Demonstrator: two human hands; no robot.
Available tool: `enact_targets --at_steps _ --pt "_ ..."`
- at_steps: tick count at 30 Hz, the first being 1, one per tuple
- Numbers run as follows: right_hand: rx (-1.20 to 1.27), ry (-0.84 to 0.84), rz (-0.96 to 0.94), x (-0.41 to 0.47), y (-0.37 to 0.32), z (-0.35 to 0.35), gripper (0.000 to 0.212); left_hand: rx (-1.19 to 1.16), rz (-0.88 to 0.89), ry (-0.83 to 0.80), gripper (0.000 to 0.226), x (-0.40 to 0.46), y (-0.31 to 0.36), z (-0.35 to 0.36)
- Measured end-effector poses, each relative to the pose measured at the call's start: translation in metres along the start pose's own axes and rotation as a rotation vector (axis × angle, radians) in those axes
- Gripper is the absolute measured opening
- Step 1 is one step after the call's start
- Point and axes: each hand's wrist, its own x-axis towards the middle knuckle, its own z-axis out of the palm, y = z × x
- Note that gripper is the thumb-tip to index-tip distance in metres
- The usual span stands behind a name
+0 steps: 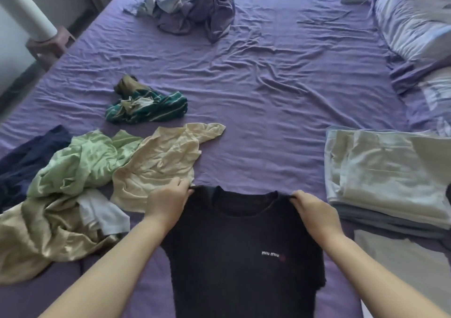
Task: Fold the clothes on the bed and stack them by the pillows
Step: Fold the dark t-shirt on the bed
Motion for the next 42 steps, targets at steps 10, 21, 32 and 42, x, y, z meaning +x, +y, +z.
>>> enact_targets --at_steps 10,21,32,42 --pt "-0.139 0.14 -0.057 0.103 0.009 0.049 0.038 0.112 0.004 0.007 0.042 0.104 -0.001 0.09" --pt "-0.168 0.265 -0.038 0.086 0.028 0.1 0.096 -0.001 0.203 -0.224 0.069 0.047 0.074 0.183" --pt "-0.304 0.162 -0.138 0.061 0.051 0.048 0.082 -0.115 0.476 -0.309 0.073 0.018 0.106 0.159" --pt "-0.382 -0.044 -0.024 0.063 0.059 0.056 0.073 0.035 0.53 -0.432 0.084 0.044 0.156 0.173"
